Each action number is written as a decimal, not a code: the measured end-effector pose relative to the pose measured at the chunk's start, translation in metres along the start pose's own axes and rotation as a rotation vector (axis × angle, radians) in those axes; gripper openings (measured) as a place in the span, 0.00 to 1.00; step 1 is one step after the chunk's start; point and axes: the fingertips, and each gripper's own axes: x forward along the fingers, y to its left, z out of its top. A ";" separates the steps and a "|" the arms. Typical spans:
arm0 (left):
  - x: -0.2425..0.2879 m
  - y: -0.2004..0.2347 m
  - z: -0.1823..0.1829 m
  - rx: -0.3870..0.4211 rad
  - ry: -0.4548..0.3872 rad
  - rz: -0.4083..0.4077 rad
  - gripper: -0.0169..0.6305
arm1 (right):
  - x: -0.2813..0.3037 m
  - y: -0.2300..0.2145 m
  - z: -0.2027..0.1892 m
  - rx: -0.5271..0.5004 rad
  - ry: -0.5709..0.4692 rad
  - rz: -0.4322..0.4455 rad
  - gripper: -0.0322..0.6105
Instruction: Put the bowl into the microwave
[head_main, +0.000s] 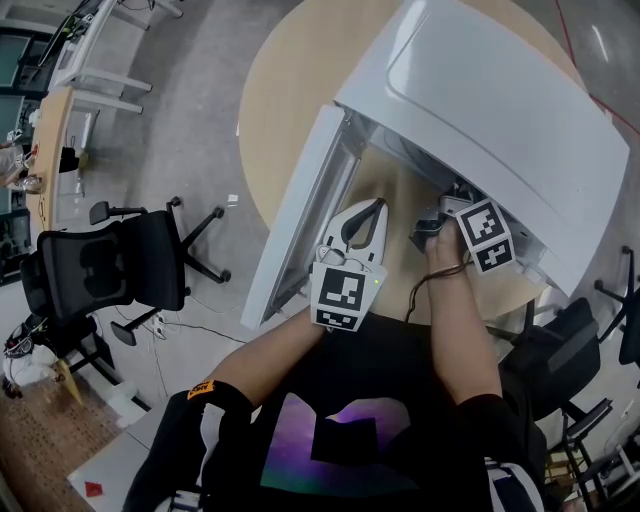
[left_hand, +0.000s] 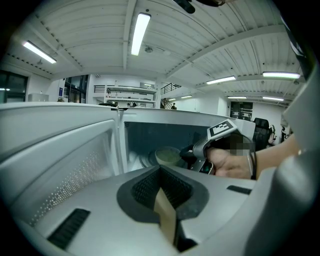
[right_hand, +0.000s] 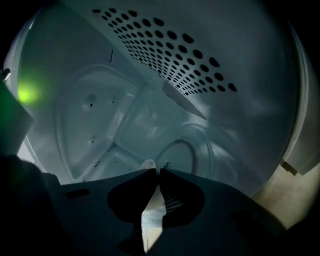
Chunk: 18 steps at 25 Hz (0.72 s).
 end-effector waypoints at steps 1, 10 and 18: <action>0.000 0.000 0.001 -0.001 -0.002 0.000 0.09 | 0.001 0.000 0.001 -0.002 -0.007 -0.001 0.11; 0.001 -0.001 0.007 -0.002 -0.017 0.000 0.09 | 0.003 0.000 0.005 -0.086 -0.027 -0.012 0.11; -0.002 -0.007 0.010 -0.001 -0.035 0.005 0.09 | -0.003 -0.002 0.010 -0.181 -0.021 -0.017 0.11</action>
